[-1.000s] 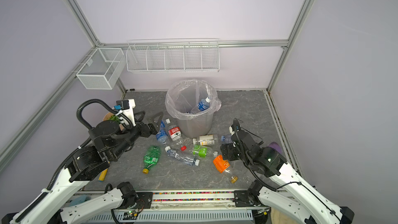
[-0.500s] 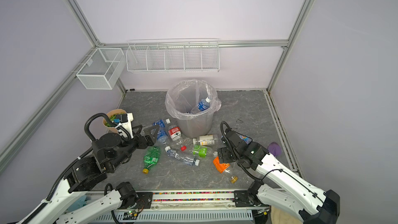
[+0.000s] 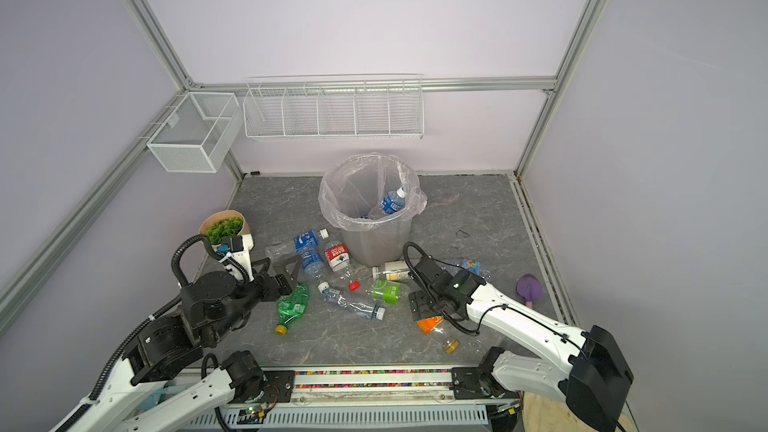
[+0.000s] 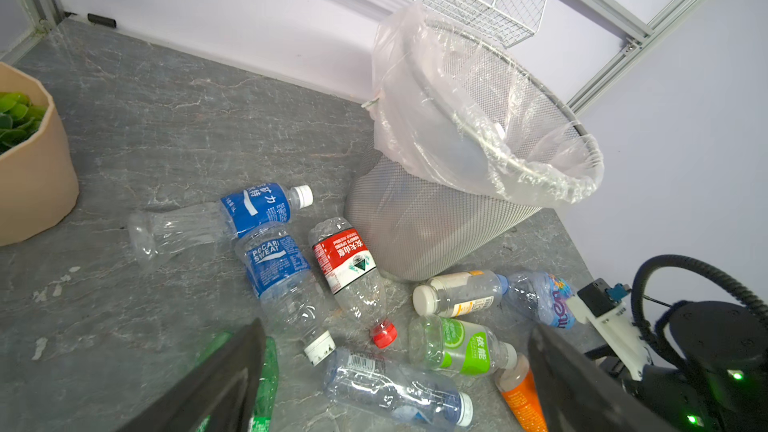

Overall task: Throw the plastic bottles in the bin
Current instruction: 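Lower the right gripper onto an orange NFC bottle while the left gripper withdraws, then close the right gripper on the orange NFC bottle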

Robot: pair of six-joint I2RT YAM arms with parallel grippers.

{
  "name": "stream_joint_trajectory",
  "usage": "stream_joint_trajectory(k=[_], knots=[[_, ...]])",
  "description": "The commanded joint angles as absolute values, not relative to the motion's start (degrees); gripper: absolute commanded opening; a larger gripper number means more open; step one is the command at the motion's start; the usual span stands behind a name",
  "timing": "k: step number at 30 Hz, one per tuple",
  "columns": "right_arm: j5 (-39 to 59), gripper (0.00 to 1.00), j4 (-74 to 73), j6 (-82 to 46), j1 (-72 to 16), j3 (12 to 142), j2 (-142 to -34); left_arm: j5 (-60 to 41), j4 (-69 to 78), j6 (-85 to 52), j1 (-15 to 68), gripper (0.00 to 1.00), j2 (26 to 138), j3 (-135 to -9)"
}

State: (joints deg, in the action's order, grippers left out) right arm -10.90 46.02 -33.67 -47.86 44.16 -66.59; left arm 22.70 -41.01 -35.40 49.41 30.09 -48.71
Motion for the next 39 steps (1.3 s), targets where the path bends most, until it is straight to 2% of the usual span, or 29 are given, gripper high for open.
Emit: stream_joint_trajectory(k=[1, 18, 21, 23, 24, 26, 31, 33, 35, 39], knots=[[-11.29, 0.88, 43.78, -35.49, -48.26, 42.92, -68.36, 23.55, -44.15, -37.05, 49.30, 0.97, 28.43, -47.69], [-10.26, 0.91, 40.50, -36.96, -50.22, 40.58, -75.15, 24.61, -48.86, -38.76, 49.27, 0.97, 22.99, -45.79], [-10.34, 0.93, 40.18, -37.51, -50.96, 40.34, -76.40, 24.70, -49.30, -39.01, 49.22, 0.97, 22.58, -45.64], [-10.21, 0.99, 39.79, -37.75, -51.40, 40.25, -77.12, 24.76, -49.55, -39.15, 49.30, 0.97, 22.30, -45.53], [-9.94, 0.97, 39.56, -37.84, -51.54, 40.26, -77.46, 24.78, -49.64, -39.21, 49.22, 0.97, 22.23, -45.47], [-9.80, 0.88, 39.39, -38.06, -51.98, 40.48, -77.78, 24.79, -49.83, -39.37, 49.22, 0.97, 22.05, -45.44], [-11.67, 0.56, 41.54, -38.81, -53.16, 41.95, -76.70, 24.86, -50.58, -39.61, 49.22, 0.97, 21.65, -45.62], [-12.45, 0.48, 42.84, -38.93, -53.42, 42.84, -75.68, 24.96, -50.71, -39.70, 49.24, 0.97, 21.32, -45.70], [-13.32, 0.43, 44.35, -38.82, -53.78, 43.77, -74.32, 25.07, -50.80, -39.73, 49.24, 0.96, 21.08, -45.68], [-14.52, 0.40, 46.33, -38.69, -54.36, 45.12, -69.88, 25.04, -50.61, -39.83, 49.28, 0.96, 20.96, -45.53]])
